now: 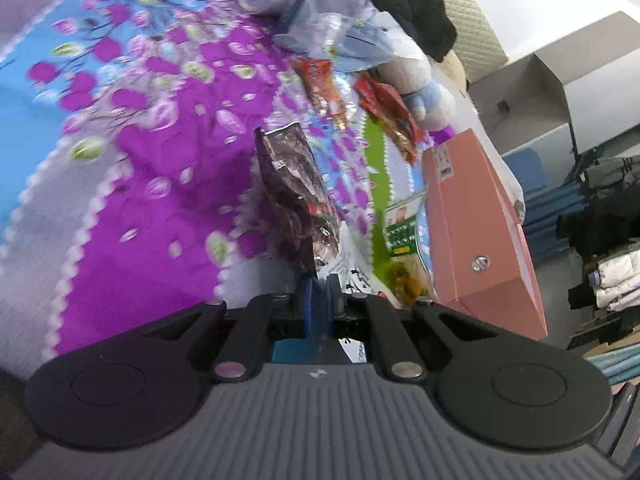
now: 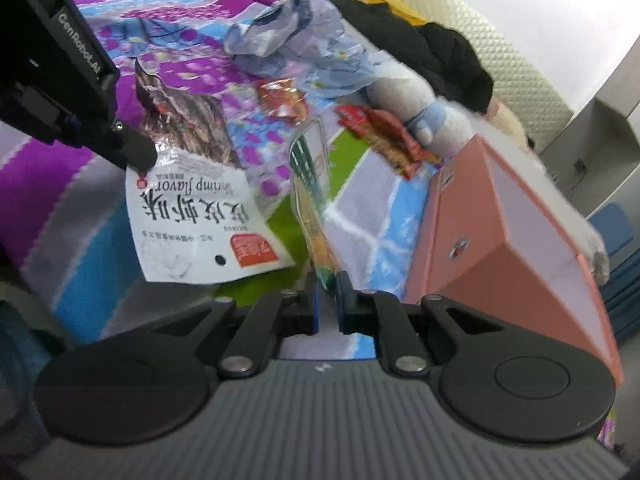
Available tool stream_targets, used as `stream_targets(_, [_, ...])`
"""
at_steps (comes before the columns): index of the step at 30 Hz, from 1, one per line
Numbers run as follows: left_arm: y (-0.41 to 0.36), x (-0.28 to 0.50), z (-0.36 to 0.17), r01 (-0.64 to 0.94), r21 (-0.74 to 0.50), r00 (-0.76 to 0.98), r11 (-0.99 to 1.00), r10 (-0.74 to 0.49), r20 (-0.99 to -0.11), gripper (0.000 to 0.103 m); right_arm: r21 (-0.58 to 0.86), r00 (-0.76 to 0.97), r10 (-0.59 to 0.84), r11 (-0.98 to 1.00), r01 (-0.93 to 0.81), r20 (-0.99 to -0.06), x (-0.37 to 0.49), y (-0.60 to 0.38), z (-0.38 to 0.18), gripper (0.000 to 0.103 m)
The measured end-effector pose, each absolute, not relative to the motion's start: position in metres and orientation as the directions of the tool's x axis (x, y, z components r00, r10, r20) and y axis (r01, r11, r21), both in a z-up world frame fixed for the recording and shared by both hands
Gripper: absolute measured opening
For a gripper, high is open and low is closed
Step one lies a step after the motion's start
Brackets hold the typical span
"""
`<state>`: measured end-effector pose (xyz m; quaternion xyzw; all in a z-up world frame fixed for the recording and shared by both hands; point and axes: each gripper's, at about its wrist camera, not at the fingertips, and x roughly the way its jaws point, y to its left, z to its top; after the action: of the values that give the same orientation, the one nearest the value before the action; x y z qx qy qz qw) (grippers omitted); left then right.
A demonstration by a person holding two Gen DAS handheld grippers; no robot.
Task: Organize snacks
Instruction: 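Lift the shrimp chip bag with the left tool while the right tool lifts the green pickle packet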
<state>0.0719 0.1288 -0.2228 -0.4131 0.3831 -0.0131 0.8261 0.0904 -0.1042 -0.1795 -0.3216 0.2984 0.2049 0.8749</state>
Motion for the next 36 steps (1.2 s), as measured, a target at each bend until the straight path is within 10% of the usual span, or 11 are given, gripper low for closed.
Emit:
stream_targets(3, [0.135, 0.070, -0.230, -0.340, -0.693, 0.686, 0.635, -0.336, -0.645, 0.010, -0.382, 0.702, 0.197, 0.723, -0.576, -0.685, 0.087, -0.106, -0.183, 0.016])
stream_targets(5, [0.137, 0.071, -0.233, -0.364, -0.686, 0.667, 0.630, -0.338, -0.664, 0.025, -0.316, 0.674, 0.239, 0.742, -0.591, -0.700, 0.087, -0.109, -0.182, 0.020])
stream_targets(7, [0.137, 0.070, -0.231, -0.368, -0.676, 0.665, 0.638, -0.327, -0.671, 0.063, -0.265, 0.652, 0.273, 0.752, -0.603, -0.708, 0.088, -0.111, -0.180, 0.027])
stream_targets(9, [0.135, 0.070, -0.230, -0.343, -0.693, 0.685, 0.634, -0.337, -0.646, 0.071, -0.221, 0.632, 0.297, 0.763, -0.608, -0.715, 0.090, -0.113, -0.179, 0.043])
stream_targets(17, [0.130, 0.075, -0.228, -0.348, -0.672, 0.701, 0.654, -0.294, -0.649, 0.076, -0.165, 0.640, 0.349, 0.781, -0.602, -0.685, 0.106, -0.119, -0.178, 0.086])
stream_targets(27, [0.135, 0.090, -0.230, -0.381, -0.681, 0.722, 0.625, -0.258, -0.642, 0.077, -0.069, 0.546, 0.373, 0.776, -0.627, -0.750, 0.152, -0.119, -0.205, 0.100])
stream_targets(36, [0.130, 0.103, -0.231, -0.396, -0.653, 0.728, 0.646, -0.212, -0.652, 0.077, -0.007, 0.508, 0.393, 0.786, -0.619, -0.766, 0.145, -0.123, -0.212, 0.088])
